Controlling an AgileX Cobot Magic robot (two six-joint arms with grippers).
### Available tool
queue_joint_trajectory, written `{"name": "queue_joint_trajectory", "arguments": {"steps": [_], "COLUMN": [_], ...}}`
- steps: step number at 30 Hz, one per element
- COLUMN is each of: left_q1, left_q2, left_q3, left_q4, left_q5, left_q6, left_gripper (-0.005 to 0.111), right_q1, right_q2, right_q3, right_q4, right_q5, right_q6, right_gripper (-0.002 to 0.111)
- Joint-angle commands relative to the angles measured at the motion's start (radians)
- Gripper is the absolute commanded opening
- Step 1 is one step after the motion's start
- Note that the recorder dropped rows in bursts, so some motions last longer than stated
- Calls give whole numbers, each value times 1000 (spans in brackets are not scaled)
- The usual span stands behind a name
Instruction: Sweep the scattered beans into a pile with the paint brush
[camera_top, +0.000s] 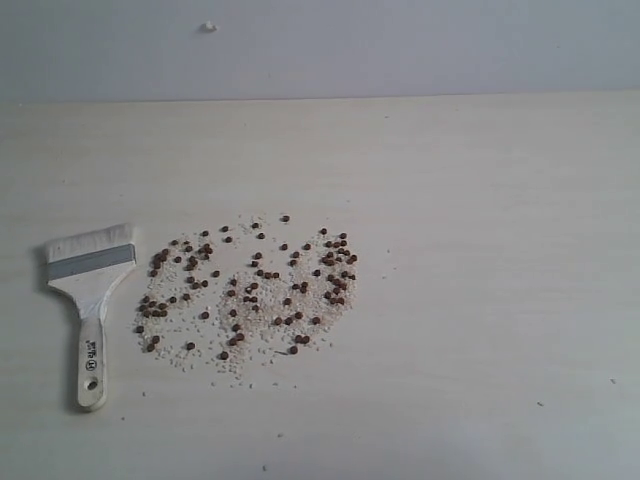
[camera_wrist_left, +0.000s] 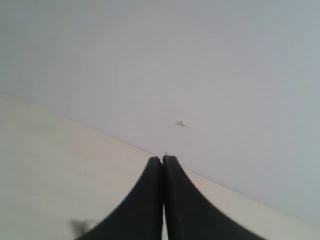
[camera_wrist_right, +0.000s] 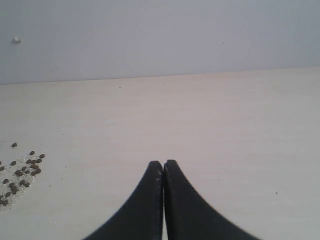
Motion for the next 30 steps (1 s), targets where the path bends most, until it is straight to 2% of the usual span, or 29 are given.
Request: {"name": "queue_joint_trajectory", "arguments": {"steps": [1, 5, 9, 13, 16, 18, 20, 22, 25, 30], "left_q1": [0, 0, 0, 0, 0, 0, 0, 0, 0, -2], "left_q2": [-6, -6, -6, 2, 49, 109, 212, 319, 535, 897], "left_q3": [-28, -47, -59, -103, -159, -217, -294, -380, -505, -700], "left_q4": [-3, 174, 392, 749, 1006, 1154, 1255, 1270, 1270, 1270], "left_q5": [-157, -167, -226, -351, -431, -420, -329, -192, 68, 522], "left_q6": [-45, -211, -484, -886, -1054, -1067, -1067, -1044, -953, -932], "left_gripper": [0, 0, 0, 0, 0, 0, 0, 0, 0, 0], "right_q1": [-5, -5, -5, -5, -5, -5, -5, -5, -5, -5], "right_q2": [-6, -6, -6, -6, -6, -6, -6, -6, -6, -6], "right_q3": [4, 4, 4, 4, 4, 4, 4, 4, 4, 4], "right_q4": [-1, -1, -4, -4, -4, -4, -4, -4, -4, -4], "right_q5": [-8, -8, -8, -8, -8, -8, -8, -8, -8, -8], "right_q6": [-7, -7, -7, -7, -7, -7, -7, -7, -7, -7], "right_gripper": [0, 0, 0, 0, 0, 0, 0, 0, 0, 0]}}
